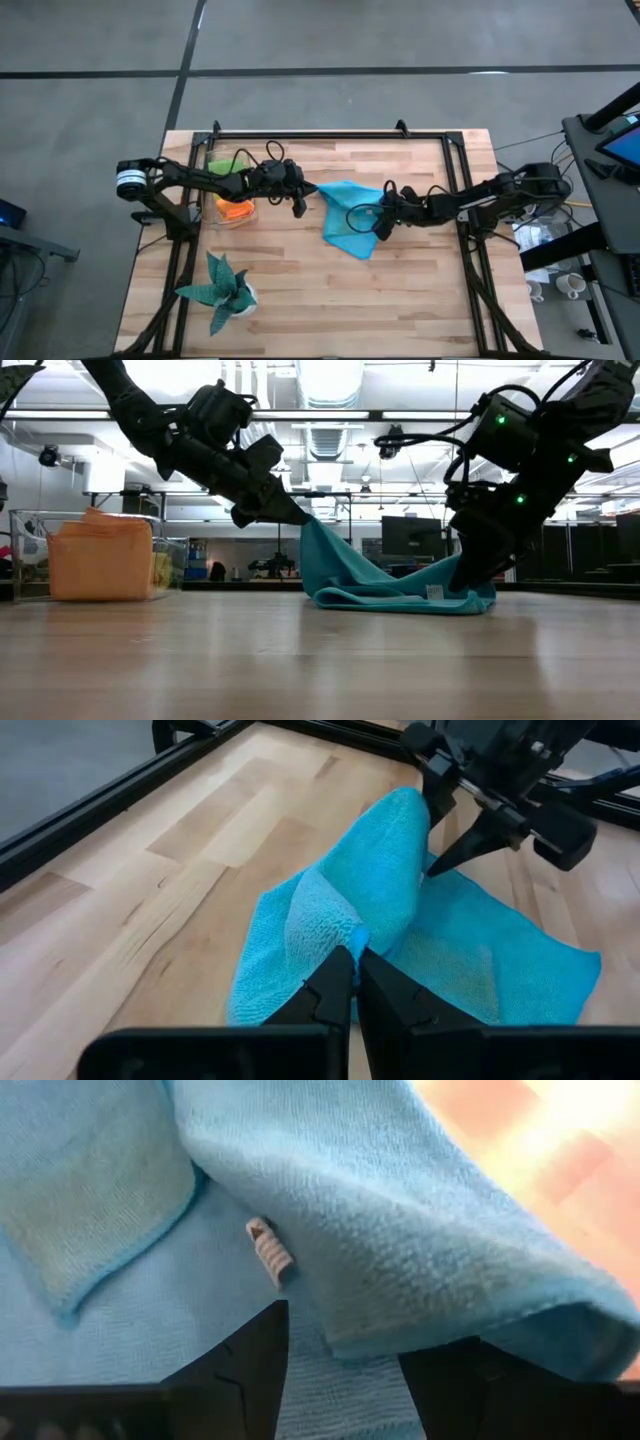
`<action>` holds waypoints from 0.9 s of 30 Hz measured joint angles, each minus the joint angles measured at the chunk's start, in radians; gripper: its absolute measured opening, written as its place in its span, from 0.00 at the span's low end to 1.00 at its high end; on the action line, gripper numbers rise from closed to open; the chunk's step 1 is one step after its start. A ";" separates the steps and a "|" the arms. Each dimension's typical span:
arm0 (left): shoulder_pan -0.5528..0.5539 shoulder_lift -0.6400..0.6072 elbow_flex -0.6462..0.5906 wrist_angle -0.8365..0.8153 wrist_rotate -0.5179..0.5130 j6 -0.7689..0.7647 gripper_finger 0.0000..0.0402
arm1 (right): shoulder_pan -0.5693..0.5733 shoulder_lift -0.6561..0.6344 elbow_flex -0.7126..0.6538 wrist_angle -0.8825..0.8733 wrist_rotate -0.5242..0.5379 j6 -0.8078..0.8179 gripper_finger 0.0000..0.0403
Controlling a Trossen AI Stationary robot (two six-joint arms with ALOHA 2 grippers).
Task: Roll microfiber towels into tight, uniform cylinder then place into a basket
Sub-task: Fold the blue microfiber towel
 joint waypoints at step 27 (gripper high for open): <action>0.001 -0.014 -0.008 -0.004 0.001 0.000 0.00 | -0.015 -0.250 0.080 -0.057 0.112 0.133 0.02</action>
